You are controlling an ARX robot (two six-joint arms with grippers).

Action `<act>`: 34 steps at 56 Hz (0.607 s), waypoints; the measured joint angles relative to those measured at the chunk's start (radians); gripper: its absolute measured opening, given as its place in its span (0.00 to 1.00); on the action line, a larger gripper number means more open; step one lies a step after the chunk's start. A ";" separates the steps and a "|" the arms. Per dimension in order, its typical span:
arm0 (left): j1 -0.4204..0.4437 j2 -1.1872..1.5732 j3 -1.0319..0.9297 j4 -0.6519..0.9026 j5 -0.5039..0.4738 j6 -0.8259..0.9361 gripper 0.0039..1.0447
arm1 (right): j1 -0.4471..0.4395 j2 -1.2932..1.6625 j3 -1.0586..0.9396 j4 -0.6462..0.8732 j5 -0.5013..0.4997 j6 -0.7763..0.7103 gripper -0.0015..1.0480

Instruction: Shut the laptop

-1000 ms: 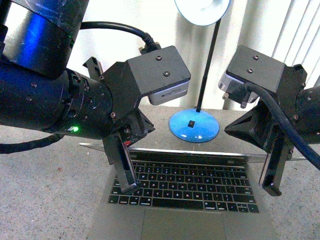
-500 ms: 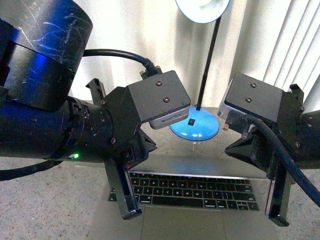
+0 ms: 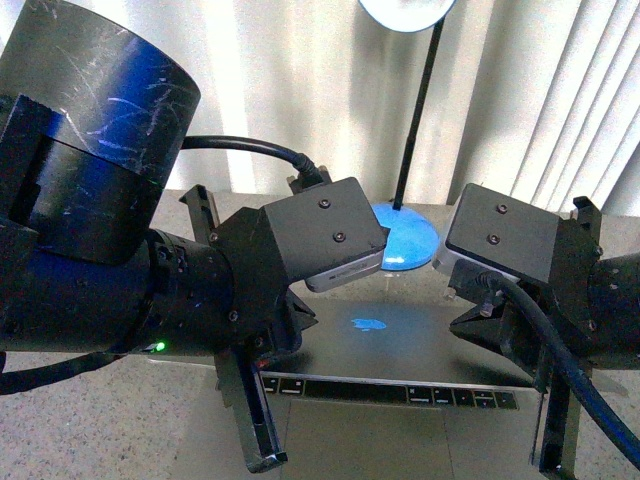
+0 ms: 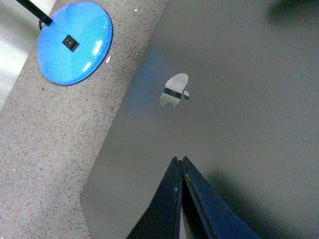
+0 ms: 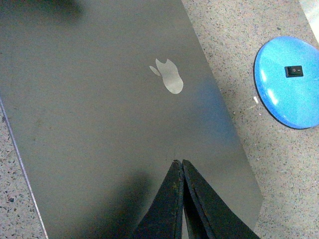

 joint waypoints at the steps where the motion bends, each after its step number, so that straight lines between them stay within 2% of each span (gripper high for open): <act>1: 0.000 0.001 -0.001 0.001 0.000 -0.001 0.03 | 0.000 0.000 -0.001 0.001 0.000 0.000 0.03; 34: -0.037 0.047 -0.030 0.051 0.007 -0.017 0.03 | 0.003 0.064 -0.056 0.077 -0.006 -0.006 0.03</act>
